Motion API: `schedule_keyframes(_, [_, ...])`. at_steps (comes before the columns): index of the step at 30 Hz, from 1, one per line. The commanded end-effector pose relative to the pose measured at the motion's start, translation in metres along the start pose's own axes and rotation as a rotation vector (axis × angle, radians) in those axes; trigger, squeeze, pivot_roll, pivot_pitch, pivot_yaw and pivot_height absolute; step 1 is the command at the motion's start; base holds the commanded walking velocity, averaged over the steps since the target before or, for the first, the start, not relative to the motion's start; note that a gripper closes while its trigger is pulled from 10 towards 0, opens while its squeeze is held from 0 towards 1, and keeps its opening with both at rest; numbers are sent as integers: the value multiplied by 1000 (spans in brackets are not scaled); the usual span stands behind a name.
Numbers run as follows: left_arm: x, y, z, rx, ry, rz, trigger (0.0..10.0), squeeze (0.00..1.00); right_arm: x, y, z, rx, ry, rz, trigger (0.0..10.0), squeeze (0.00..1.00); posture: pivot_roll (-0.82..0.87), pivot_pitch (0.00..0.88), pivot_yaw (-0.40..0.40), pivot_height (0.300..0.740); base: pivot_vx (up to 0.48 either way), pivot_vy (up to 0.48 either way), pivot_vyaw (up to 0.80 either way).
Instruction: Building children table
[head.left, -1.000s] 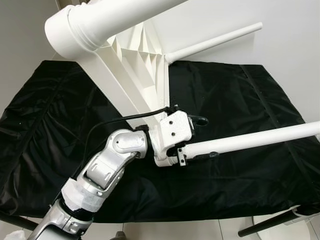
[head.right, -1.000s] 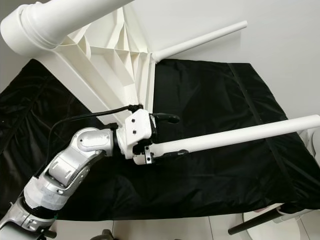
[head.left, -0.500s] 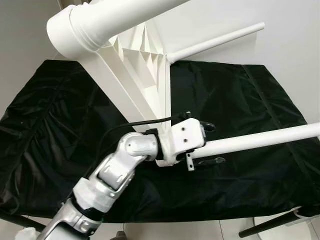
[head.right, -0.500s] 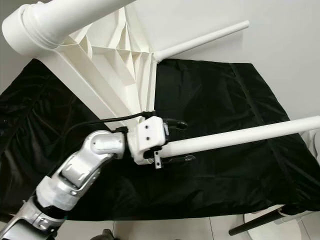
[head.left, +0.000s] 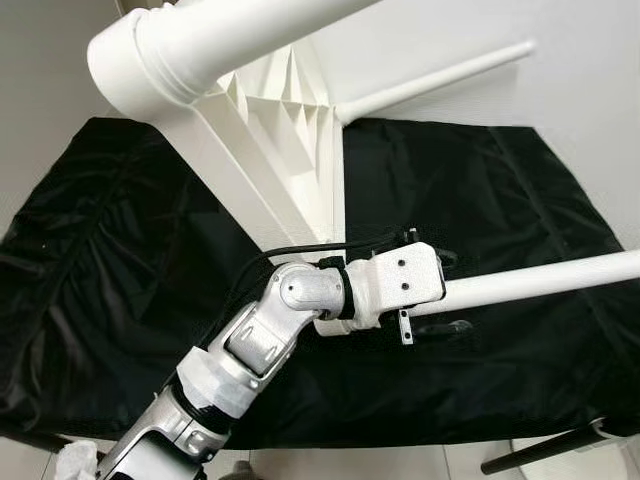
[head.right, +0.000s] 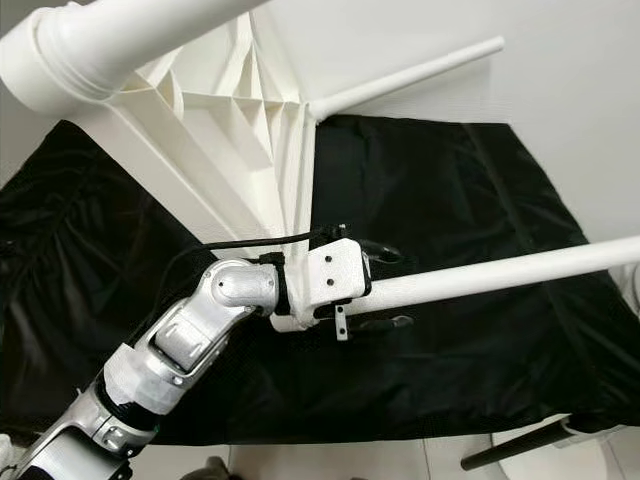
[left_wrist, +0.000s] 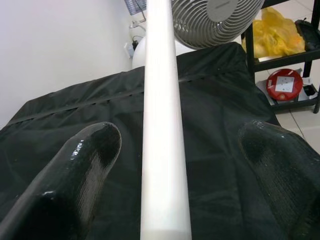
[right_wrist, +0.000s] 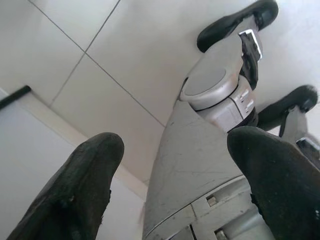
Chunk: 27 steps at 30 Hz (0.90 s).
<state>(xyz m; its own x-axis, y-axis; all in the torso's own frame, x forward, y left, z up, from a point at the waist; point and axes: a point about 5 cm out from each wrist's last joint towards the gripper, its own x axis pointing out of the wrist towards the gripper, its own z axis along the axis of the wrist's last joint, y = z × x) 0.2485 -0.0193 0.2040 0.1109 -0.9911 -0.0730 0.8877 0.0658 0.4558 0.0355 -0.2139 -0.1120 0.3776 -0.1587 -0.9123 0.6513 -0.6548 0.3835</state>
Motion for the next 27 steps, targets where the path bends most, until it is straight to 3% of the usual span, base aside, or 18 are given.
schedule_keyframes(1, [-5,11,-3,-4,13,199,10000,0,1,-35,-8,-1721,40,-246,10000,0,28,99,131,740,0,0,0])
schedule_keyframes(27, [-5,11,-3,-4,13,199,10000,0,1,-35,-8,-1721,40,-246,10000,0,28,99,131,740,0,0,0])
